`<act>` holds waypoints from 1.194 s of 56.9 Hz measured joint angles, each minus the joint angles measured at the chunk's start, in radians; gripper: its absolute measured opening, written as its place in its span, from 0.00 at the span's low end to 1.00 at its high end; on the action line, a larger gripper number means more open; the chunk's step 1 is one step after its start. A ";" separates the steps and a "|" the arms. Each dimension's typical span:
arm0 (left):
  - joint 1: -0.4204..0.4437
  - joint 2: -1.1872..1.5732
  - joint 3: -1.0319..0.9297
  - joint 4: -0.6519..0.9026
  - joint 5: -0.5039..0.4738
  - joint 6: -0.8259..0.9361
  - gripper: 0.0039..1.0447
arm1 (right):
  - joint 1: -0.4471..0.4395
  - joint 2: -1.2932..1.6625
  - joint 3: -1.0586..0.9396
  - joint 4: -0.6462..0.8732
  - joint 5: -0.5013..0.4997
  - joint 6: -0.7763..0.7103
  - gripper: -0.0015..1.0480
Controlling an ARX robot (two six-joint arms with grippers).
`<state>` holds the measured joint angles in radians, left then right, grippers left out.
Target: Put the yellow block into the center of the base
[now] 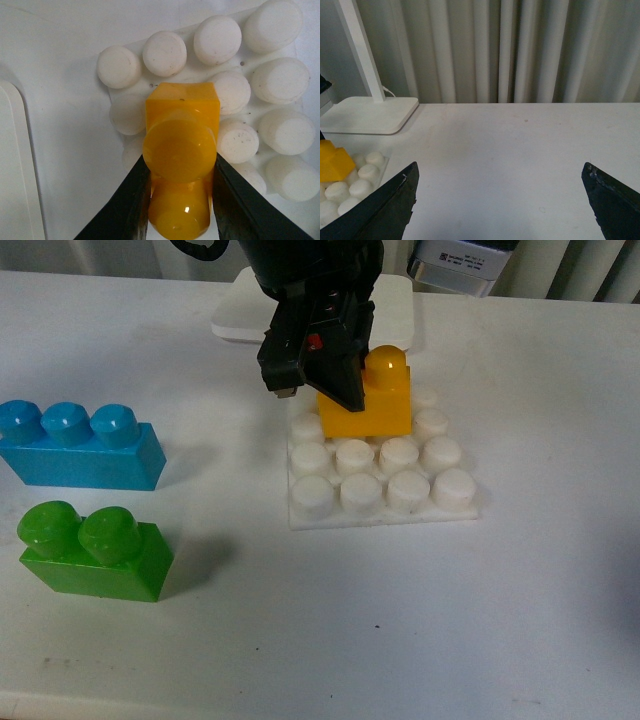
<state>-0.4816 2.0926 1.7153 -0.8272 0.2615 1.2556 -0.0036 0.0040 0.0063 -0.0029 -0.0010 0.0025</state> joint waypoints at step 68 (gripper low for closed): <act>-0.070 0.095 0.081 -0.021 -0.173 0.052 0.46 | 0.000 0.000 0.000 0.000 0.000 0.000 0.91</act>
<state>-0.5514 2.1872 1.7966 -0.8478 0.0887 1.3079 -0.0036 0.0040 0.0063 -0.0029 -0.0010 0.0025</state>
